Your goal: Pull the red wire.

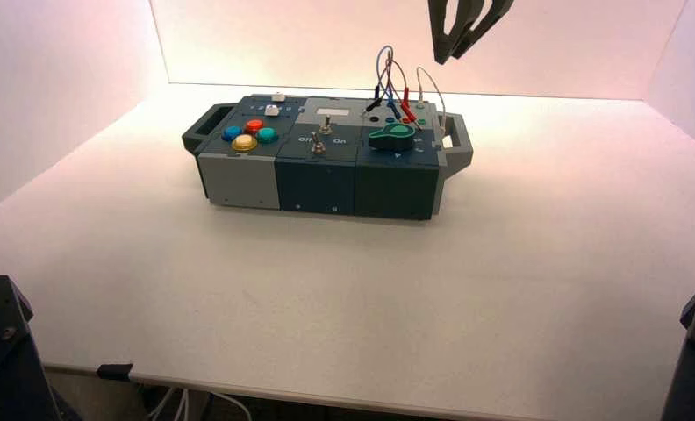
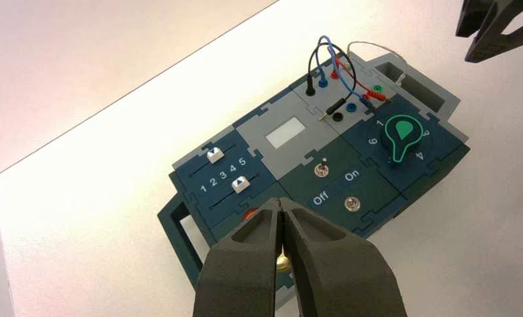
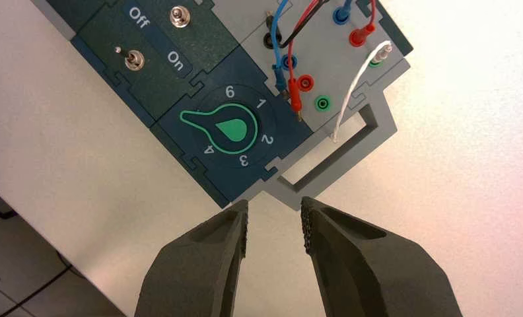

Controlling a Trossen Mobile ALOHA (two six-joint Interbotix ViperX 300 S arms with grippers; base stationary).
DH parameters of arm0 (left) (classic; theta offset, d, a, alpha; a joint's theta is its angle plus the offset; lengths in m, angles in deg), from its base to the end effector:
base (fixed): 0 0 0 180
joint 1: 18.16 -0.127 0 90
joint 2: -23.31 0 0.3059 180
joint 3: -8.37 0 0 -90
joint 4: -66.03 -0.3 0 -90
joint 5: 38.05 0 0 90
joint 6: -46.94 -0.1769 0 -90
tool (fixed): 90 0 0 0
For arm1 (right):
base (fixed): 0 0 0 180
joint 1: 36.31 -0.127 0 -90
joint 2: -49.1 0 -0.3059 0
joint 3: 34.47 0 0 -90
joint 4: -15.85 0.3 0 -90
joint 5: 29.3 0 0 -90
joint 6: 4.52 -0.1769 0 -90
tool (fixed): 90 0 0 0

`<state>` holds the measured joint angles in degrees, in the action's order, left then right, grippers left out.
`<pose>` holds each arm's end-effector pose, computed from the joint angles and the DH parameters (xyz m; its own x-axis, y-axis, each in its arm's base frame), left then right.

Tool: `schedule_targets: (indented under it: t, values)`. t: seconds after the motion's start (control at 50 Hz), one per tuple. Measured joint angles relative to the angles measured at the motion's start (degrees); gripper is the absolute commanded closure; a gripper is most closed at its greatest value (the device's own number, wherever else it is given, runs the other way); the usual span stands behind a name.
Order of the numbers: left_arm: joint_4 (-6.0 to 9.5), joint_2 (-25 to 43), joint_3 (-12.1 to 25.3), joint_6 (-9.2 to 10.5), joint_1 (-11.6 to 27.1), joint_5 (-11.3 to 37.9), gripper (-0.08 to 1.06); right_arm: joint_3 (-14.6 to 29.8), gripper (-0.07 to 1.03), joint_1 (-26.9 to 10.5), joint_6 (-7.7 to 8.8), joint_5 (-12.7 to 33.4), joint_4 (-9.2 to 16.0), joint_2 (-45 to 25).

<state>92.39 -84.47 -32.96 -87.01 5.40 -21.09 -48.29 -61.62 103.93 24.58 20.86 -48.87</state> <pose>0.2826 -0.1482 0.1884 0.6563 -0.4275 -0.6218 0.6466 0.7434 0.1714 0.3246 0.1673 0.1477 0.1946 0.1701 -0.9660 -0.6601 0.7512 -0.0007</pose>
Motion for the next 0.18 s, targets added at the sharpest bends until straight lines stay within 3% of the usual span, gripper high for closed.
schedule_targets:
  t: [0.18]
  values:
    - [0.0,0.4,0.1,0.0,0.0,0.0,1.0,-1.6,0.52,0.0,0.0,-1.7,-0.1,0.7]
